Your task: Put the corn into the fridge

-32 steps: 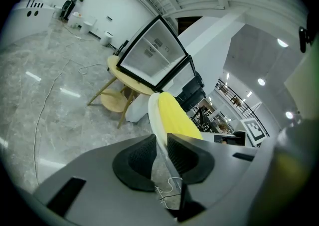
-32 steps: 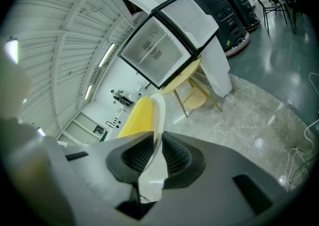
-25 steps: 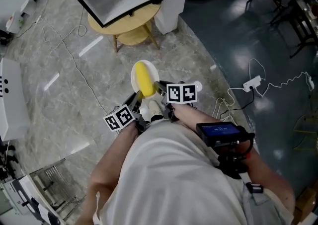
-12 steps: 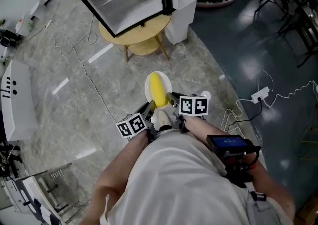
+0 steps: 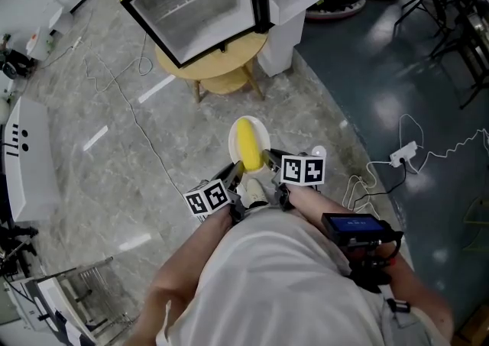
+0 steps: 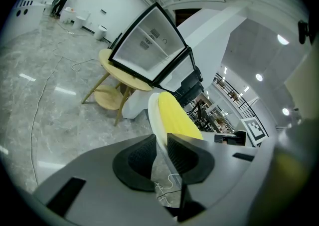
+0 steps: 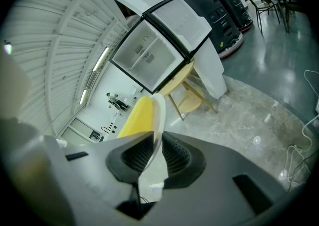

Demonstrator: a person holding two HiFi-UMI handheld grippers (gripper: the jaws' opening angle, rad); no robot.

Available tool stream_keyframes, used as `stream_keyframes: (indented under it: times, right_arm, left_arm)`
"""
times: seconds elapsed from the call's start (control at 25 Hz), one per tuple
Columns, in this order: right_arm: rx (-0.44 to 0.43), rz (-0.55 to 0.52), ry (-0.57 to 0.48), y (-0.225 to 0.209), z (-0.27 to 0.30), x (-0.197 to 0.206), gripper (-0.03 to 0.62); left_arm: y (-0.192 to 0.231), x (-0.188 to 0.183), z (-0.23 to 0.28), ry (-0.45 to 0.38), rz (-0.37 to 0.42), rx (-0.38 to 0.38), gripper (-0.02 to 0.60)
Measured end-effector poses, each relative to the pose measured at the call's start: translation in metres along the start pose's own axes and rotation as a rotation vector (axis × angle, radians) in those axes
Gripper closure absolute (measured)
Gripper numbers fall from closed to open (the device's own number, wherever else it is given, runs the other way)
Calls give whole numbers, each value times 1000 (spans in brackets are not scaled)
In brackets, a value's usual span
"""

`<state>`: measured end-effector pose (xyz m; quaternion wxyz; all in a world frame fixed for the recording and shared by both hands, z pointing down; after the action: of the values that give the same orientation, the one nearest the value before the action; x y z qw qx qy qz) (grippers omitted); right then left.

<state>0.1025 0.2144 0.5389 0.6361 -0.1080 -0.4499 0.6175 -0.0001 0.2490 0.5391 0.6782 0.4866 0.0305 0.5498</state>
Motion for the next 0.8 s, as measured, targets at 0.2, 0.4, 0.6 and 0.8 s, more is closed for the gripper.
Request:
stream_keyframes:
  times: [0.2, 0.4, 0.6, 0.8]
  right_arm:
    - [4, 11, 5, -4, 6, -5, 543]
    - [13, 23, 5, -10, 14, -12, 543]
    - [28, 32, 0, -14, 24, -27, 543]
    - [45, 30, -7, -15, 34, -48, 543]
  left_arm:
    - [3, -5, 7, 14, -4, 0, 511]
    - [11, -10, 17, 29, -7, -4, 511]
    - [12, -27, 29, 42, -7, 14, 511]
    - [17, -47, 42, 49, -1, 21, 511]
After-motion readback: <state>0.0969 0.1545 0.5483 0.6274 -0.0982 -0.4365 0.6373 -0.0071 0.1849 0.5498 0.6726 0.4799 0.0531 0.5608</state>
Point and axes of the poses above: the fingertips, and each gripper's own axes: z forward along the fingers, y to its left, x out of its underside, the point moved 1 cm from there along -z, backward along the fingers, and after that the axes turned 4 degrees about y, right-handed, at the moved point
